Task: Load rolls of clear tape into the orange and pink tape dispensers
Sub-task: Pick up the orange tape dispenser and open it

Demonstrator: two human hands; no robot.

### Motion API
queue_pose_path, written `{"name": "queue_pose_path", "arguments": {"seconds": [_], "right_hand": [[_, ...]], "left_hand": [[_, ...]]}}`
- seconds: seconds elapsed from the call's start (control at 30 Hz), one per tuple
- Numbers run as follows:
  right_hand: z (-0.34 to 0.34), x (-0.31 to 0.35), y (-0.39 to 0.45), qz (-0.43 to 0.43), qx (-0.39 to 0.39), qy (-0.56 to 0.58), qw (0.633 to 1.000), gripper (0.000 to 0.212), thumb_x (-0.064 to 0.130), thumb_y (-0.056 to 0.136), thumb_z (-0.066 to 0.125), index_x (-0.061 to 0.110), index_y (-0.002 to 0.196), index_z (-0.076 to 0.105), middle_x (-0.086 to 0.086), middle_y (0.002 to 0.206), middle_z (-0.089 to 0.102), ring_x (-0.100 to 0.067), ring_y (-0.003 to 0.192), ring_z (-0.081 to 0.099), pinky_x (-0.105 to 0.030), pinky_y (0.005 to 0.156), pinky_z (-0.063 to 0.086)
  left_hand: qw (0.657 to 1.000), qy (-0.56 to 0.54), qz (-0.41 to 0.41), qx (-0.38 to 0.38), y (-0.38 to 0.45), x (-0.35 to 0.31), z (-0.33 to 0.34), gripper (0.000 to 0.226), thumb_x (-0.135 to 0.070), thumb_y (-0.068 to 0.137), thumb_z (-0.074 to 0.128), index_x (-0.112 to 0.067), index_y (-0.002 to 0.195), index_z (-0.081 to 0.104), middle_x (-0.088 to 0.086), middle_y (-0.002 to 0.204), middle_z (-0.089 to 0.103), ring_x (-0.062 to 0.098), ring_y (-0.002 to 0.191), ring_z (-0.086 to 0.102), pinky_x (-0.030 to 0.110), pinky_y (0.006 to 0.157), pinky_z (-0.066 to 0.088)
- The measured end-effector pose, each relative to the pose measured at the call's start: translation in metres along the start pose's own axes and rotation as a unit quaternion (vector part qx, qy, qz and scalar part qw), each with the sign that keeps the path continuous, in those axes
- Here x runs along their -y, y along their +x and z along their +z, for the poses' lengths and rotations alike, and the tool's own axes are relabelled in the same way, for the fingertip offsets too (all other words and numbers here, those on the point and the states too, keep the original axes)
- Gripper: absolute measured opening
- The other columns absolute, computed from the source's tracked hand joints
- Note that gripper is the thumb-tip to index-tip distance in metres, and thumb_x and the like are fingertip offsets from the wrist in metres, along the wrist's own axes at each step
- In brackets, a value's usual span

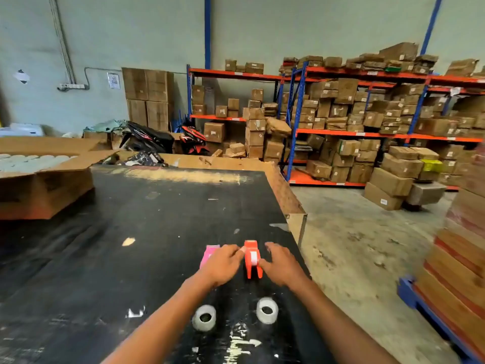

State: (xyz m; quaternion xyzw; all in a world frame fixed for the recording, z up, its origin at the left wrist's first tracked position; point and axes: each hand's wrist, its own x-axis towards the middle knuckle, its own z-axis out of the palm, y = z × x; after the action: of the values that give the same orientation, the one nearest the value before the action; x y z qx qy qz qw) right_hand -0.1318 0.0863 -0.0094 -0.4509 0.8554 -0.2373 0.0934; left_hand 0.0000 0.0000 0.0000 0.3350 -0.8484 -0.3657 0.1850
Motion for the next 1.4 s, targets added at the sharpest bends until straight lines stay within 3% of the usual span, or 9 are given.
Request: {"name": "queue_pose_path", "arguments": {"seconds": [0.27,0.4,0.5,0.63,0.83,1.0,1.1,1.2,1.4], "right_hand": [[0.032,-0.03,0.029,-0.009,0.02,0.059,0.998,0.023,0.02,0.081,0.057,0.016,0.058,0.052,-0.011,0.071,0.063,-0.03,0.067,0.058,-0.037,0.066,0.053],[0.034,-0.04,0.043,-0.054,-0.029,0.106,0.992,0.014,0.013,0.08,0.055,0.009,0.073,0.065,-0.009,0.074,0.064,-0.026,0.066,0.058,-0.038,0.064,0.049],[0.025,-0.036,0.039,-0.109,-0.021,0.177,0.978,0.012,0.015,0.083,0.059,0.02,0.086,0.07,-0.001,0.083,0.066,-0.012,0.069,0.065,-0.027,0.067,0.053],[0.01,-0.031,0.047,-0.109,0.039,0.334,0.935,0.021,0.026,0.095,0.049,0.033,0.093,0.068,0.005,0.082,0.071,-0.003,0.055,0.058,-0.013,0.058,0.047],[0.009,-0.017,0.057,-0.12,0.005,0.379,0.918,0.033,0.044,0.095,0.047,0.027,0.12,0.059,-0.001,0.085,0.073,-0.007,0.077,0.069,-0.037,0.079,0.058],[0.013,-0.002,0.054,-0.124,-0.038,0.338,0.932,0.04,0.037,0.097,0.045,0.023,0.135,0.05,0.003,0.06,0.06,-0.004,0.054,0.057,-0.032,0.06,0.052],[0.012,0.006,0.054,-0.113,-0.068,0.336,0.933,0.036,0.036,0.097,0.045,0.025,0.13,0.054,0.003,0.057,0.059,-0.005,0.053,0.057,-0.037,0.061,0.054],[0.009,0.006,0.056,-0.076,-0.084,0.325,0.939,0.035,0.037,0.097,0.044,0.027,0.128,0.054,0.009,0.053,0.063,-0.007,0.062,0.065,-0.035,0.064,0.056],[0.021,-0.002,0.048,-0.002,0.001,-0.06,0.998,0.04,0.036,0.095,0.042,0.018,0.129,0.051,-0.016,0.119,0.065,-0.036,0.112,0.059,-0.04,0.091,0.047]], "left_hand": [[0.983,-0.099,-0.153,-0.023,0.044,0.007,0.051,0.042,-0.037,0.091,0.045,-0.011,0.06,0.056,0.018,0.072,0.064,0.029,0.069,0.06,0.044,0.08,0.056],[0.948,-0.224,-0.212,-0.081,0.061,0.002,0.062,0.055,-0.053,0.09,0.039,-0.006,0.096,0.065,0.015,0.087,0.071,0.026,0.074,0.067,0.036,0.065,0.06],[0.937,-0.252,-0.206,-0.127,0.068,0.008,0.067,0.08,-0.069,0.077,0.027,-0.011,0.129,0.043,0.019,0.107,0.068,0.033,0.094,0.067,0.042,0.074,0.059],[0.957,-0.214,-0.073,-0.179,0.06,-0.007,0.059,0.033,-0.043,0.096,0.028,-0.028,0.116,0.05,0.013,0.101,0.065,0.021,0.088,0.062,0.048,0.089,0.049],[0.98,-0.114,0.015,-0.162,0.052,-0.015,0.045,0.033,-0.038,0.101,0.025,-0.031,0.123,0.049,-0.008,0.095,0.068,-0.001,0.083,0.065,0.024,0.077,0.05],[0.981,-0.089,0.013,-0.173,0.05,-0.015,0.026,0.034,-0.027,0.101,0.024,-0.02,0.113,0.055,0.0,0.089,0.067,0.016,0.078,0.065,0.016,0.062,0.045],[0.978,-0.107,-0.002,-0.176,0.053,-0.013,0.02,0.038,-0.035,0.096,0.026,-0.016,0.102,0.058,0.007,0.087,0.07,0.028,0.08,0.065,0.043,0.075,0.052],[0.975,-0.103,-0.048,-0.193,0.054,-0.004,0.003,0.039,-0.044,0.086,0.022,-0.019,0.084,0.051,0.008,0.076,0.061,0.038,0.076,0.057,0.047,0.075,0.048],[0.943,-0.297,-0.112,-0.103,0.041,-0.003,-0.024,0.022,-0.026,0.09,0.037,-0.013,0.085,0.053,0.01,0.074,0.059,0.022,0.054,0.058,0.028,0.052,0.043]]}}
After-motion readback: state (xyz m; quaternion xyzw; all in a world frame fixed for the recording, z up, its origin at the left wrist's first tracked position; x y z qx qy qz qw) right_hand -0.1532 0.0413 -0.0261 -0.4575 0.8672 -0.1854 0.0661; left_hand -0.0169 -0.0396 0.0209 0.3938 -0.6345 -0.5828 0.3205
